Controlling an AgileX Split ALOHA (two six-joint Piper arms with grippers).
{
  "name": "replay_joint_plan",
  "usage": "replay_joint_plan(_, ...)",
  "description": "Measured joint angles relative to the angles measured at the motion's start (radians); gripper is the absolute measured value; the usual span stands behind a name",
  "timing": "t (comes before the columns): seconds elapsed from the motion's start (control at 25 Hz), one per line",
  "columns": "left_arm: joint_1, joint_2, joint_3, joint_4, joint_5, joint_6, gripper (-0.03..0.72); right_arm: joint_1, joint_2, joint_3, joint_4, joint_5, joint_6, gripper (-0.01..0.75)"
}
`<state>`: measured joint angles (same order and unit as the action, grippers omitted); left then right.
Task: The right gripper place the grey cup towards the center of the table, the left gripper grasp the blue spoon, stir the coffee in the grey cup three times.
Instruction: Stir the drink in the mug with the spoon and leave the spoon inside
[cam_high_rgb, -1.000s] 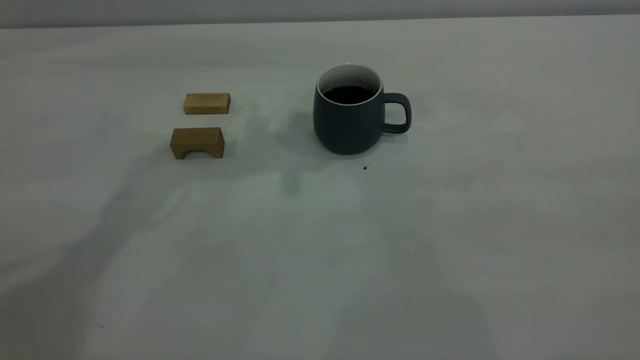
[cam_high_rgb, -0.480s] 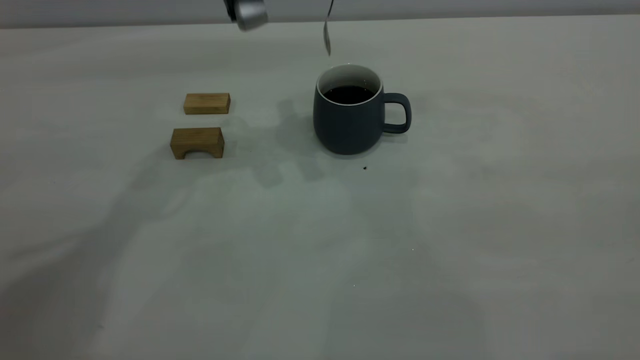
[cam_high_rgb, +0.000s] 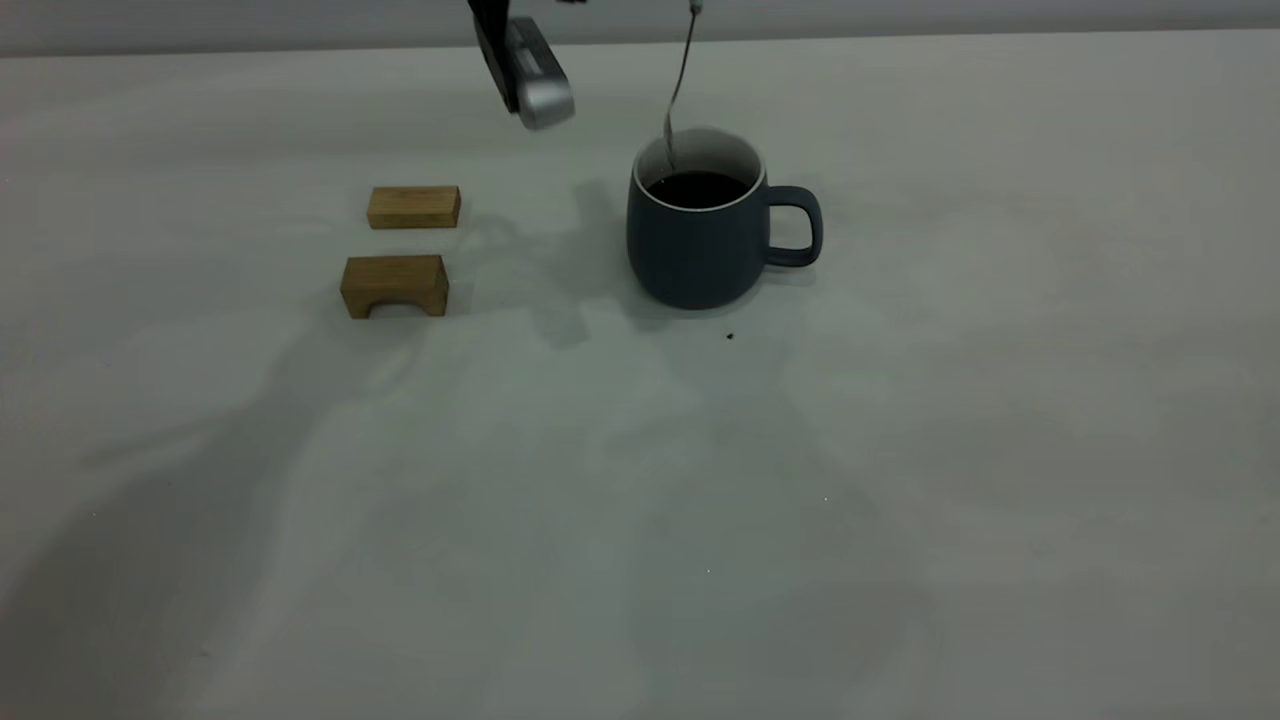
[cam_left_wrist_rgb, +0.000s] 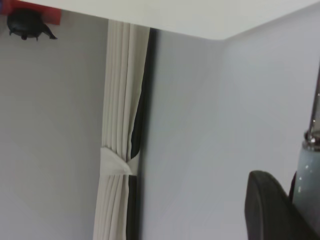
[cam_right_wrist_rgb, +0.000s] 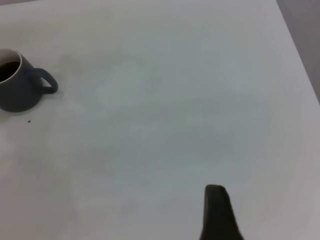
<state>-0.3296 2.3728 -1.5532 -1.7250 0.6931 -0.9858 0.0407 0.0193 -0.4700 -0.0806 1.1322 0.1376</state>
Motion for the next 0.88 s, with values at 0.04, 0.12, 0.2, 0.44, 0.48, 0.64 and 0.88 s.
replay_joint_plan(0.04, -0.002, 0.012, -0.006, 0.000, 0.000, 0.000, 0.131, 0.000, 0.000, 0.000, 0.000, 0.000, 0.000, 0.535)
replay_joint_plan(0.12, -0.006, 0.041, -0.011, -0.003, 0.000, 0.000, 0.131, 0.000, 0.000, 0.000, 0.000, 0.000, 0.000, 0.535)
replay_joint_plan(0.2, -0.011, 0.065, -0.015, -0.003, 0.001, -0.001, 0.131, 0.000, 0.000, 0.000, 0.000, 0.000, 0.000, 0.535)
replay_joint_plan(0.44, -0.016, 0.113, -0.021, -0.004, -0.007, 0.000, 0.130, 0.000, 0.000, 0.000, 0.000, 0.000, 0.000, 0.535)
replay_joint_plan(0.48, -0.016, 0.115, -0.021, -0.003, -0.018, 0.000, 0.130, 0.000, 0.000, 0.000, 0.000, 0.000, 0.000, 0.535)
replay_joint_plan(0.64, -0.016, 0.115, -0.032, -0.004, -0.089, 0.000, 0.130, 0.000, 0.000, 0.000, 0.000, 0.000, 0.000, 0.535)
replay_joint_plan(0.88, -0.017, 0.166, -0.130, -0.005, -0.128, 0.013, 0.130, 0.000, 0.000, 0.000, 0.000, 0.000, 0.000, 0.535)
